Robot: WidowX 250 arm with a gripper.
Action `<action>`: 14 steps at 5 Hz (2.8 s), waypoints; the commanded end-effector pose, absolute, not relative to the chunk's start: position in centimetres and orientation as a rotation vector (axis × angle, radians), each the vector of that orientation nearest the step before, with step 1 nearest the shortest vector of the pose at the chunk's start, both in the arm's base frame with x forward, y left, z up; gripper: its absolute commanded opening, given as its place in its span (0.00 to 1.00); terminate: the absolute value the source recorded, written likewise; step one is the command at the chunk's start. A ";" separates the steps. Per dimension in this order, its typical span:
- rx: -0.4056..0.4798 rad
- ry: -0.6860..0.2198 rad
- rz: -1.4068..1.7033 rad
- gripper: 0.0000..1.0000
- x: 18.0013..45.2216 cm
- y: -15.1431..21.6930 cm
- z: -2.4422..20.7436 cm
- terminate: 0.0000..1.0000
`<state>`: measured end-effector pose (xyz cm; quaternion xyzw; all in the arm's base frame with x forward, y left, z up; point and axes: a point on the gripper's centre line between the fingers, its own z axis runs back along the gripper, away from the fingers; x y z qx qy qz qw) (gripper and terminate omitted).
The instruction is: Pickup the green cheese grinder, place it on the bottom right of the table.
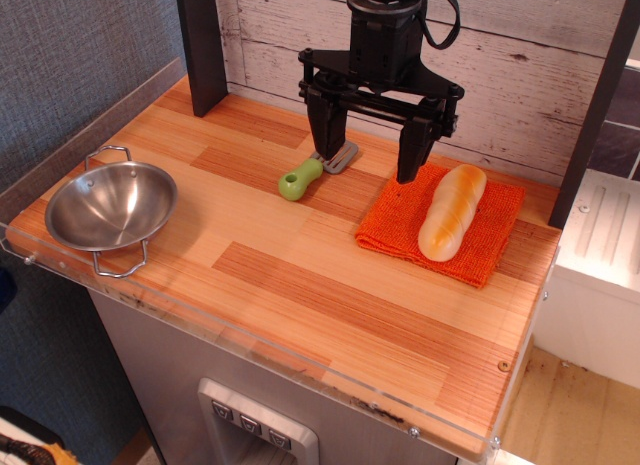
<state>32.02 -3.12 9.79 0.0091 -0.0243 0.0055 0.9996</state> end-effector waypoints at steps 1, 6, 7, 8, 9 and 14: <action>0.018 -0.049 0.011 1.00 32.0 -3.1 9.8 0.00; 0.020 -0.055 0.071 1.00 36.5 6.9 3.8 0.00; -0.028 -0.107 0.039 1.00 38.4 5.1 3.7 0.00; -0.019 -0.098 0.013 1.00 39.3 3.9 3.1 0.00; 0.012 -0.057 0.010 0.00 38.7 4.1 2.1 0.00; -0.027 -0.078 0.009 0.00 32.2 -4.4 8.7 0.00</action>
